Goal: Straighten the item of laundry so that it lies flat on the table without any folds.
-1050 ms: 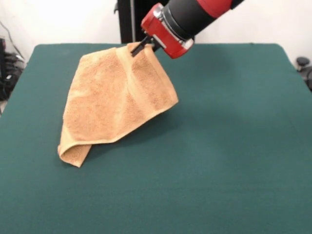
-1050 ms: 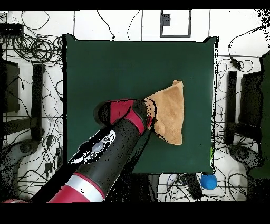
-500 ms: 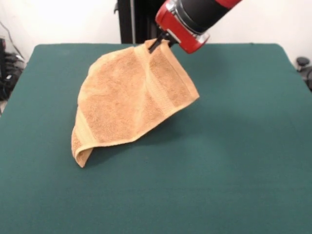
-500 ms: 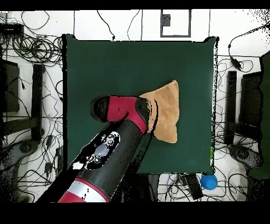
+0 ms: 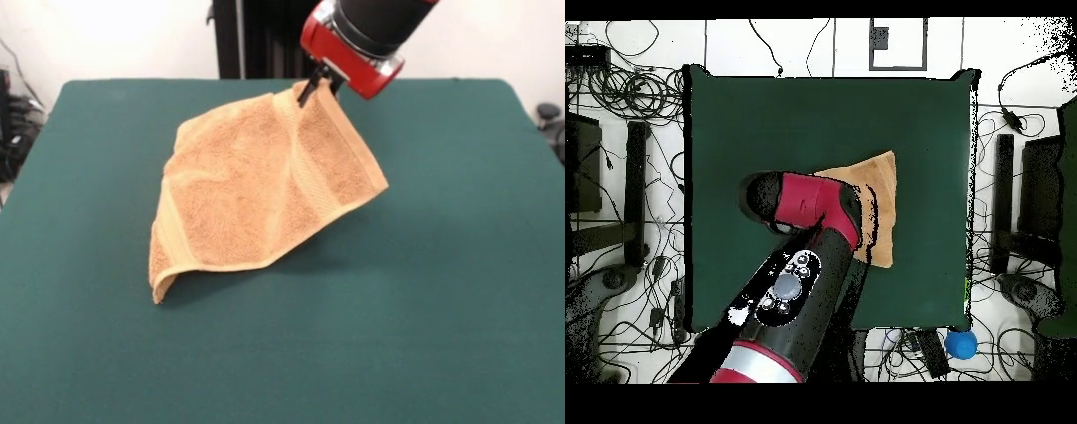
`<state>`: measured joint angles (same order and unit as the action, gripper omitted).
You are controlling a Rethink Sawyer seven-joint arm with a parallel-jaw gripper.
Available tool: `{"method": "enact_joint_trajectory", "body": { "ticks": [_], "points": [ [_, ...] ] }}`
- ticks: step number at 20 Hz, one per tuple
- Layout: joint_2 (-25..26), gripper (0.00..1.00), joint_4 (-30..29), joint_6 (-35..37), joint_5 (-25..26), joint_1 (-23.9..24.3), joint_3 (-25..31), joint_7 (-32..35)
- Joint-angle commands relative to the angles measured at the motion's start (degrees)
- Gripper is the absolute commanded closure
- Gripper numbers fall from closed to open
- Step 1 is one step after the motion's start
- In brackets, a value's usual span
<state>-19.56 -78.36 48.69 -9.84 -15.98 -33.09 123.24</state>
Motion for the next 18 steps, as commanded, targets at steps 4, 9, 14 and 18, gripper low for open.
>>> {"method": "enact_joint_trajectory", "body": {
  "ticks": [4, 9, 14, 18],
  "points": [
    [-1.48, 1.00, -7.85, 1.20, -4.33, 4.14, 14.42, 4.25],
    [-2.51, 1.00, -8.24, 1.86, -2.58, 6.39, 15.93, 2.18],
    [-4.09, 1.00, -10.25, 1.74, -2.53, 9.97, 18.84, -0.27],
    [-5.06, 1.00, -11.10, 2.47, -2.70, 11.50, 20.92, 0.04]
  ]
}}
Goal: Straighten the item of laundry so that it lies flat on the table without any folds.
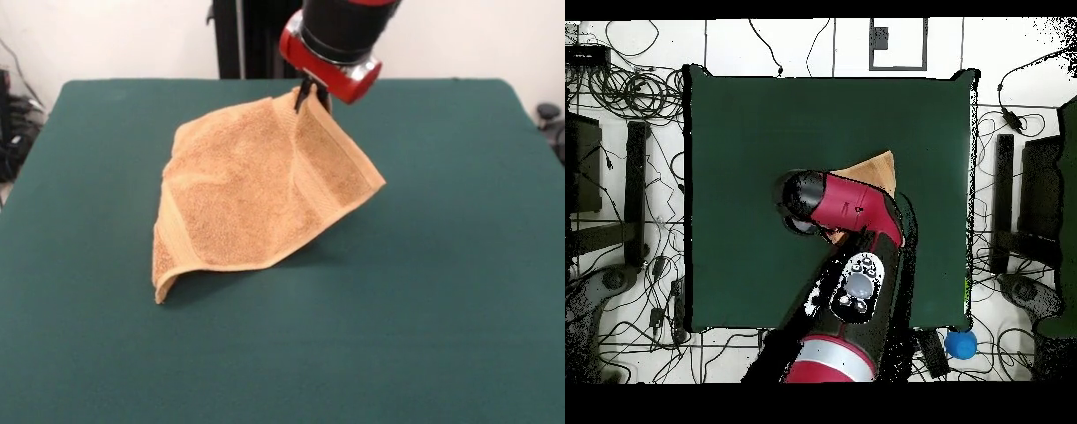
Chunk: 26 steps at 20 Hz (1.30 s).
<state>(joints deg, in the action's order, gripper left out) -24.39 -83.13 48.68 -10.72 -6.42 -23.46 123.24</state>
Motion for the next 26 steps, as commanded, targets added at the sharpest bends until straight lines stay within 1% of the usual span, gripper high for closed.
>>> {"method": "enact_joint_trajectory", "body": {
  "ticks": [1, 8, 26],
  "points": [
    [-0.38, 1.00, -6.33, 2.89, -1.84, 2.15, 11.69, 0.35],
    [-2.01, 1.00, -6.86, 6.80, -3.11, 4.19, 15.15, 2.22],
    [-4.27, 1.00, -9.30, 8.96, -2.24, 8.77, 19.98, 2.16]
  ]
}}
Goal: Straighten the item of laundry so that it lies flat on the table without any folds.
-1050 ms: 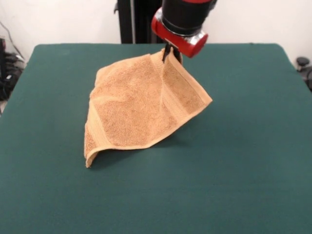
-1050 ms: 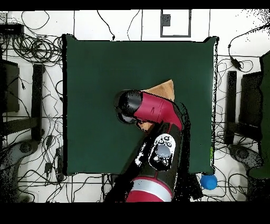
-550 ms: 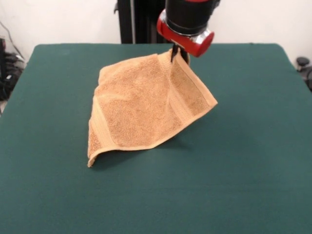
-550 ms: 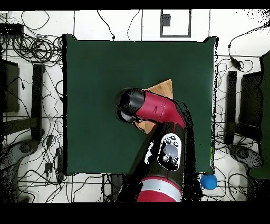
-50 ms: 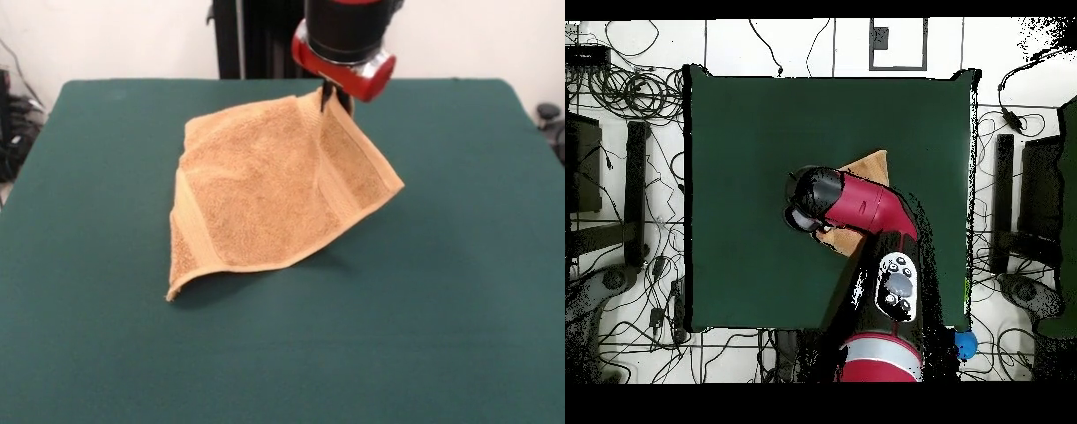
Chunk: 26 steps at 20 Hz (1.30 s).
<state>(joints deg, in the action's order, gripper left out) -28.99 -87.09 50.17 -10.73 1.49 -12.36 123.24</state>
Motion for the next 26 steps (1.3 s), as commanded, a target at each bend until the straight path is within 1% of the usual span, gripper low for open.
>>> {"method": "enact_joint_trajectory", "body": {
  "ticks": [1, 7, 15, 19, 22, 26],
  "points": [
    [0.21, 1.00, -5.43, 7.67, -2.15, 1.11, 9.06, 2.04],
    [-0.48, 1.00, -5.95, 8.48, -1.98, 3.06, 10.35, 1.75],
    [-1.15, 1.00, -7.03, 8.55, -4.09, 5.08, 12.86, 2.66],
    [-0.69, 1.00, -7.58, 6.71, -5.69, 5.13, 14.23, 4.78],
    [-0.51, 1.00, -8.70, 5.33, -8.15, 5.30, 15.29, 6.66],
    [-0.49, 1.00, -9.71, 5.99, -10.63, 6.12, 16.01, 7.09]
  ]
}}
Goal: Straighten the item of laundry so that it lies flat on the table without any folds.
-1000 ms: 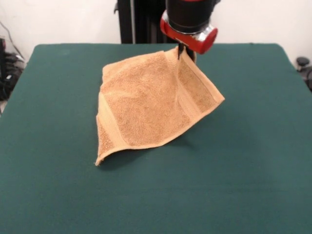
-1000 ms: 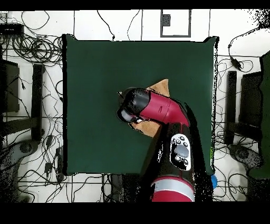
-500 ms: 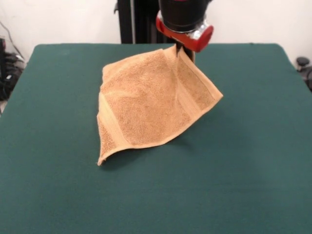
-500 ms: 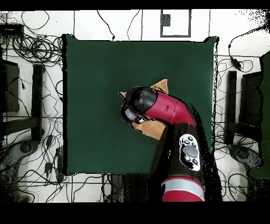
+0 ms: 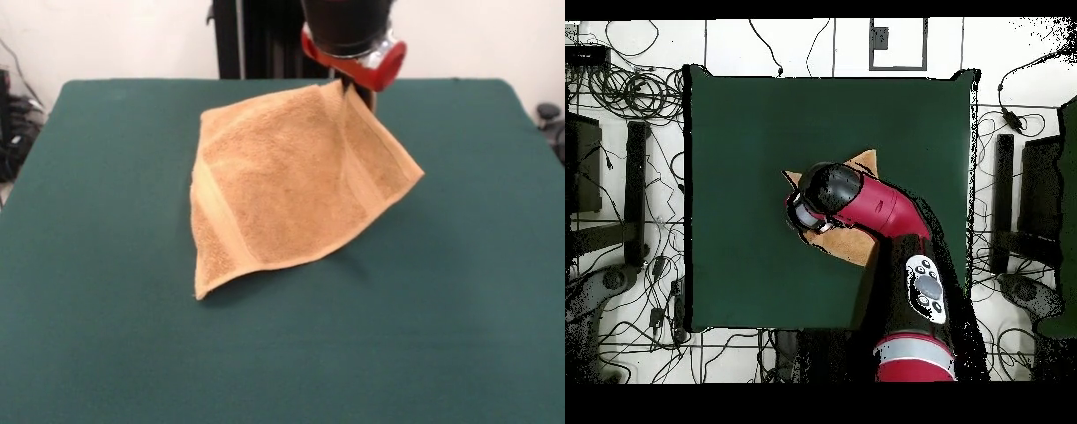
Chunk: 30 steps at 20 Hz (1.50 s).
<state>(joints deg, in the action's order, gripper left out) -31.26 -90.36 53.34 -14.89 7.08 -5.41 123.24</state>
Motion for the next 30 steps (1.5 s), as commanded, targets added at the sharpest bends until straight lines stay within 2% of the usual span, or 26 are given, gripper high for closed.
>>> {"method": "enact_joint_trajectory", "body": {
  "ticks": [1, 25, 30],
  "points": [
    [1.75, 1.00, -6.59, 2.94, -6.84, 0.66, 9.06, 6.94],
    [1.33, 1.00, -8.03, 3.11, -8.39, 1.47, 9.44, 6.82],
    [0.88, 1.00, -9.94, 0.02, -10.65, 1.01, 10.48, 7.37]
  ]
}}
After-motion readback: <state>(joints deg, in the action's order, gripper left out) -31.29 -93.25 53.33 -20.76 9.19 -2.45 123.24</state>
